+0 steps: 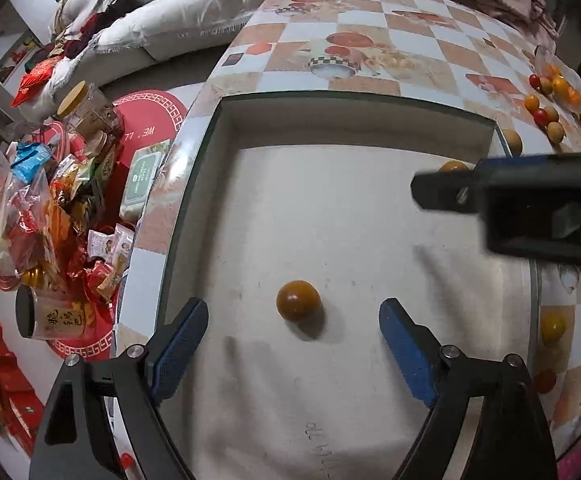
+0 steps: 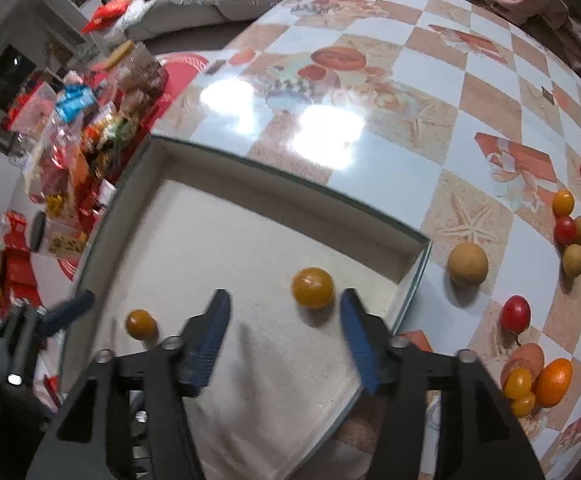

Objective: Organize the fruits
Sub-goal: 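Carry both tomatoes over the white tray and open both tools to drop them, then grasp a yellow cherry tomato with the left tool while the right tool grasps a red one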

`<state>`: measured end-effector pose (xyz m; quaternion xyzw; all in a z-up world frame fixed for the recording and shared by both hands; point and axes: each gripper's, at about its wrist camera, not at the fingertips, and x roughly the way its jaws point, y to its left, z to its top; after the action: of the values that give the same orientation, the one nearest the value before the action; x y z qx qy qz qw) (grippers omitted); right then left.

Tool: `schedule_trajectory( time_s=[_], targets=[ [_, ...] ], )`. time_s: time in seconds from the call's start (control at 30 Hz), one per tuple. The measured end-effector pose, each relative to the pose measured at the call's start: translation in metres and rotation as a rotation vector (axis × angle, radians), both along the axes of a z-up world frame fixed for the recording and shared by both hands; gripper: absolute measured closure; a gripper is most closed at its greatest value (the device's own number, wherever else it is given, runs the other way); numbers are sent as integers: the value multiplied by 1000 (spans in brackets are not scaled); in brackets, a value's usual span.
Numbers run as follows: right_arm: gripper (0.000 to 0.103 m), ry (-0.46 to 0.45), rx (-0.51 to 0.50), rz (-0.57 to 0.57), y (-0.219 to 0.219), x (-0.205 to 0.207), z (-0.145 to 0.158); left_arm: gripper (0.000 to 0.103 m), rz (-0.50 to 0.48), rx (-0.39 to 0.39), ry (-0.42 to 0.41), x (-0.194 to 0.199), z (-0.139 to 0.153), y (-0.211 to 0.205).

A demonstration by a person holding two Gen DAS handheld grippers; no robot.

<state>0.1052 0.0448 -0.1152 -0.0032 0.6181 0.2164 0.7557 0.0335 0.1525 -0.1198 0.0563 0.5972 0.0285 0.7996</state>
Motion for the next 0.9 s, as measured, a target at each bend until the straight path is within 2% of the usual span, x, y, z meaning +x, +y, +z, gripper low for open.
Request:
schedule_trajectory(
  time_s=[0.03, 0.1, 0.23, 0.4, 0.67, 0.8, 0.9],
  targets=[
    [28, -2, 16, -10, -3, 0, 4, 15, -1, 0, -2, 0, 2, 0],
    [22, -19, 41, -43, -13, -1, 18, 15, -3, 0, -9, -1, 7, -3],
    [22, -50, 77, -103, -39, -3, 41, 15, -27, 0, -14, 0, 14, -15],
    [22, -74, 60, -219, -95, -14, 56, 15, -86, -15, -50, 2, 32, -43],
    [22, -20, -66, -389, -200, -61, 38, 15, -225, -70, -78, -5, 55, -112],
    [22, 31, -107, -440, -235, -88, 23, 15, -305, -122, -54, -15, 58, -150],
    [22, 63, -126, -451, -250, -104, 13, 15, -356, -126, -31, -23, 52, -176]
  ],
)
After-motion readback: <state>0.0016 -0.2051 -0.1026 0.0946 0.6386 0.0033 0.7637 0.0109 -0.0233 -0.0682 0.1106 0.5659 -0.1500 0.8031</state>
